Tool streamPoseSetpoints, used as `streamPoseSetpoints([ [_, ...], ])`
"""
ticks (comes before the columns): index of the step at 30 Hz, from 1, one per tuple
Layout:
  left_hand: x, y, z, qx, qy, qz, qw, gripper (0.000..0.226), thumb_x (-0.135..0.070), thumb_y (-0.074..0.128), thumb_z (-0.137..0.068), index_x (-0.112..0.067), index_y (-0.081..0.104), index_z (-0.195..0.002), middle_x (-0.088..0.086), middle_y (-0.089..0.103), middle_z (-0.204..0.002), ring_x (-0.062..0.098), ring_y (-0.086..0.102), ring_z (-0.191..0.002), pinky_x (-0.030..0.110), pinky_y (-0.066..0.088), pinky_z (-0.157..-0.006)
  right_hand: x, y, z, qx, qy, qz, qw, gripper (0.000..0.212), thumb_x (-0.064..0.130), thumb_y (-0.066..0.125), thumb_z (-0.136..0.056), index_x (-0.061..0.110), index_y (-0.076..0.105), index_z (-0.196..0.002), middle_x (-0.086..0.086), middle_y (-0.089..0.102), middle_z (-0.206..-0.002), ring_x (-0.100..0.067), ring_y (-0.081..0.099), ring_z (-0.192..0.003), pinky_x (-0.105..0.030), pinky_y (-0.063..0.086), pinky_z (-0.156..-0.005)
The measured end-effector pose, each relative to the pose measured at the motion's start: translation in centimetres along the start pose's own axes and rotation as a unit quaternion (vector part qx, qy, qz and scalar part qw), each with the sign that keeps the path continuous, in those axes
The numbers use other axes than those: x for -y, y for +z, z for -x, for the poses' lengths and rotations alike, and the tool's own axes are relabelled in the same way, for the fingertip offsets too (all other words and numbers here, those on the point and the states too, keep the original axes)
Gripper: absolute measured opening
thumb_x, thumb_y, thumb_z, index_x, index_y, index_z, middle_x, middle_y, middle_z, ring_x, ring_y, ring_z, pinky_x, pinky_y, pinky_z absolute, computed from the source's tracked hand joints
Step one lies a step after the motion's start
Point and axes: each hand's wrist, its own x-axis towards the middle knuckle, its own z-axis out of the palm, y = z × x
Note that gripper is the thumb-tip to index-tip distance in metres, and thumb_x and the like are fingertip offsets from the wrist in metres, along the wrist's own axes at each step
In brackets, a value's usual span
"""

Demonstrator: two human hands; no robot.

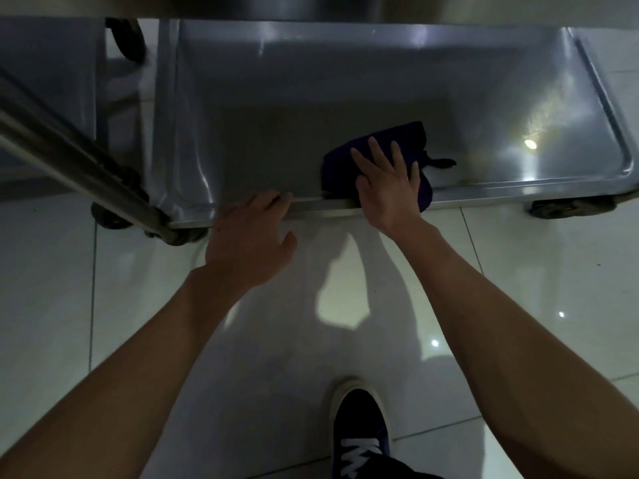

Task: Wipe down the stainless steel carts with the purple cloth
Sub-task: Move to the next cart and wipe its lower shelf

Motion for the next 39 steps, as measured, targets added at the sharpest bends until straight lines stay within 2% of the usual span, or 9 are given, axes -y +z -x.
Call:
streamPoseSetpoints([
  [4, 3.7, -1.1, 1.0, -0.073, -0.045, 0.008, 0.996, 0.034, -0.021, 0.062, -0.087, -0.009, 0.066, -0.118, 0.011, 0.060, -0.124, 0.037, 0.053, -0.114, 0.050, 0.050, -0.089, 3.2, 1.3, -1.6, 0.018, -0.044, 0.029, 0.998, 0.052, 0.032, 0.030, -0.105, 0.039, 0.022, -0.156, 0.008, 0.008, -0.167, -0.026, -0.005, -0.154, -0.059, -0.001, -0.121],
  [7, 5.7, -1.9, 2.2, -0.040, -0.091, -0.032, 0.995, 0.026, -0.023, 0.055, -0.090, -0.008, 0.068, -0.108, 0.013, 0.059, -0.115, 0.036, 0.053, -0.110, 0.048, 0.052, -0.082, 6.1, 2.4, -2.7, 0.027, -0.074, 0.030, 0.996, 0.052, 0.031, 0.030, -0.105, 0.038, 0.023, -0.156, 0.009, 0.007, -0.167, -0.025, -0.006, -0.154, -0.059, -0.002, -0.120],
  [11, 7.0, -1.7, 3.7, -0.023, -0.104, -0.019, 0.994, 0.035, -0.023, 0.054, -0.092, -0.008, 0.063, -0.122, 0.010, 0.056, -0.126, 0.029, 0.052, -0.119, 0.047, 0.052, -0.089, 10.6, 3.6, -3.8, 0.035, -0.112, 0.000, 0.993, 0.049, 0.030, 0.033, -0.104, 0.036, 0.028, -0.153, 0.012, 0.010, -0.167, -0.022, -0.005, -0.154, -0.057, -0.004, -0.120],
  [17, 8.1, -1.2, 5.0, -0.035, -0.065, -0.042, 0.996, 0.055, -0.022, 0.059, -0.089, -0.010, 0.052, -0.142, 0.008, 0.054, -0.140, 0.027, 0.044, -0.136, 0.044, 0.040, -0.108, 17.6, 5.0, -5.3, 0.063, -0.196, -0.025, 0.978, 0.046, 0.032, 0.034, -0.105, 0.038, 0.034, -0.151, 0.013, 0.012, -0.166, -0.020, -0.005, -0.154, -0.055, -0.007, -0.121],
  [22, 8.7, -0.7, 4.8, -0.036, -0.056, -0.062, 0.996, 0.059, -0.023, 0.060, -0.087, -0.010, 0.050, -0.143, 0.009, 0.053, -0.139, 0.027, 0.045, -0.136, 0.043, 0.040, -0.107, 21.4, 5.8, -6.6, 0.087, -0.239, -0.030, 0.967, 0.046, 0.033, 0.032, -0.106, 0.042, 0.034, -0.151, 0.013, 0.010, -0.166, -0.018, -0.005, -0.154, -0.052, -0.010, -0.120],
  [28, 8.2, -0.4, 3.7, -0.048, -0.074, -0.046, 0.995, 0.047, -0.023, 0.055, -0.088, -0.014, 0.056, -0.134, 0.010, 0.055, -0.124, 0.029, 0.053, -0.116, 0.040, 0.045, -0.098, 20.0, 5.7, -6.9, 0.077, -0.234, -0.031, 0.969, 0.045, 0.038, 0.031, -0.106, 0.044, 0.033, -0.151, 0.013, 0.010, -0.167, -0.016, -0.004, -0.154, -0.050, -0.008, -0.121],
  [34, 6.3, -0.3, 1.9, -0.027, -0.104, -0.083, 0.991, 0.033, -0.034, 0.050, -0.089, -0.016, 0.059, -0.115, 0.008, 0.053, -0.117, 0.029, 0.048, -0.112, 0.044, 0.044, -0.089, 16.0, 4.7, -8.2, 0.050, -0.166, -0.029, 0.984, 0.046, 0.042, 0.029, -0.106, 0.042, 0.030, -0.152, 0.010, 0.008, -0.167, -0.020, -0.004, -0.154, -0.052, -0.007, -0.121],
  [39, 1.7, 0.3, -0.7, -0.024, -0.013, -0.062, 0.998, 0.037, -0.035, 0.049, -0.090, -0.021, 0.054, -0.124, 0.005, 0.049, -0.125, 0.027, 0.046, -0.116, 0.043, 0.041, -0.088, 8.6, 2.6, -8.9, 0.017, -0.075, -0.022, 0.997, 0.047, 0.044, 0.029, -0.106, 0.044, 0.028, -0.153, 0.009, 0.007, -0.167, -0.022, -0.004, -0.154, -0.052, -0.003, -0.121],
])
